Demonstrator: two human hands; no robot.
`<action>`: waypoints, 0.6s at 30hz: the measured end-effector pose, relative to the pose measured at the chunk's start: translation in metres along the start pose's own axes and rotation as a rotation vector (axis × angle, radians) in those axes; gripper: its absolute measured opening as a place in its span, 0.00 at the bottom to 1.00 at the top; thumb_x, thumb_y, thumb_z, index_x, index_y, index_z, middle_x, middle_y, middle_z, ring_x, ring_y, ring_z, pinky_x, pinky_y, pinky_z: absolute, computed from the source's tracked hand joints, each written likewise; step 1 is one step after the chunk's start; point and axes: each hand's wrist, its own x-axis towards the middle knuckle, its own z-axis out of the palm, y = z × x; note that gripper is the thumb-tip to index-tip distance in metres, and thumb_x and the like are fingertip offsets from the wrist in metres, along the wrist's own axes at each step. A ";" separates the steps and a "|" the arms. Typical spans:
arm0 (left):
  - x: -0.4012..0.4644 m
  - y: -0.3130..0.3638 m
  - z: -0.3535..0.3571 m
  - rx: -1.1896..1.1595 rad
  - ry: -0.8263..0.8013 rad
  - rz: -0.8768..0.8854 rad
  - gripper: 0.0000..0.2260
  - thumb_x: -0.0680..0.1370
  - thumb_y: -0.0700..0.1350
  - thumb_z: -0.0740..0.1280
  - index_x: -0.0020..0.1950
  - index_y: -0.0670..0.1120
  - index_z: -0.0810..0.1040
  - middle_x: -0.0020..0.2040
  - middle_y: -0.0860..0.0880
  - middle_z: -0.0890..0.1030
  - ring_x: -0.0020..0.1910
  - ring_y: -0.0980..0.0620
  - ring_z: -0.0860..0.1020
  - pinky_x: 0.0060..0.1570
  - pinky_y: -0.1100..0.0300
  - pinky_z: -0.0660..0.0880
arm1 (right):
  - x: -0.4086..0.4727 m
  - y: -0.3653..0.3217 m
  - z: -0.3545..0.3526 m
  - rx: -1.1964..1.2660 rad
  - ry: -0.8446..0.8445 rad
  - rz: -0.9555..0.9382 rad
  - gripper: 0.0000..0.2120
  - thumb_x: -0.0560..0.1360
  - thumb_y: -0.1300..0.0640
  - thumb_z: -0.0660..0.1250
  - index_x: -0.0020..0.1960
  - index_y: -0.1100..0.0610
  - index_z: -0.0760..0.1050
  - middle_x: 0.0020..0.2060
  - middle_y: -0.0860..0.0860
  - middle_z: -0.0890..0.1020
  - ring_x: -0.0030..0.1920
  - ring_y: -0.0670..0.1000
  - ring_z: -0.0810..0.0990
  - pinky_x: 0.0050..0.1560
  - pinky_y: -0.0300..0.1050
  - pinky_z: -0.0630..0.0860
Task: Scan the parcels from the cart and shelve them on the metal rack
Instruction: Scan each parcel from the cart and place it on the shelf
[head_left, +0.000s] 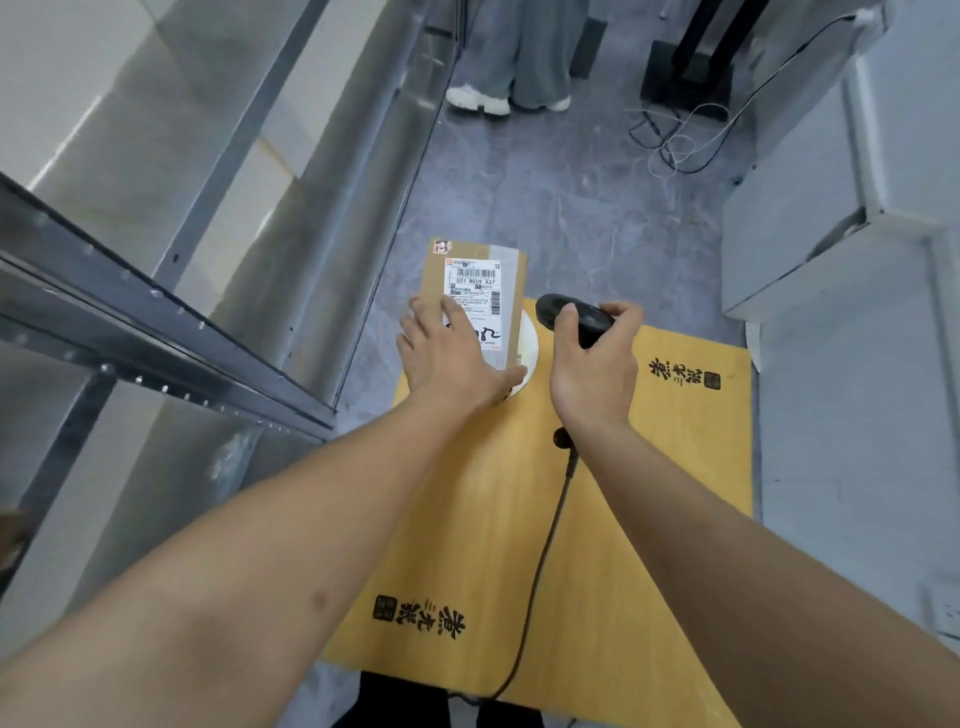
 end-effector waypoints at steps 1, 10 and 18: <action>0.001 0.000 0.002 -0.009 -0.007 -0.018 0.64 0.66 0.78 0.70 0.85 0.42 0.43 0.82 0.31 0.45 0.83 0.31 0.47 0.81 0.39 0.51 | 0.001 0.001 0.002 0.003 -0.004 0.007 0.14 0.84 0.43 0.62 0.63 0.49 0.64 0.45 0.39 0.77 0.45 0.42 0.78 0.41 0.40 0.69; -0.015 -0.005 -0.007 -0.036 0.036 -0.026 0.68 0.60 0.74 0.76 0.84 0.40 0.44 0.75 0.38 0.57 0.71 0.35 0.66 0.70 0.42 0.67 | -0.005 -0.017 0.004 0.052 -0.057 -0.020 0.13 0.83 0.43 0.63 0.62 0.47 0.63 0.48 0.41 0.79 0.48 0.41 0.79 0.44 0.40 0.71; -0.048 -0.017 -0.025 0.038 0.219 0.013 0.70 0.58 0.75 0.76 0.83 0.39 0.46 0.75 0.38 0.58 0.69 0.38 0.67 0.70 0.44 0.69 | -0.034 -0.035 -0.018 0.072 -0.090 -0.142 0.14 0.84 0.42 0.62 0.63 0.47 0.64 0.47 0.40 0.80 0.46 0.39 0.80 0.45 0.42 0.73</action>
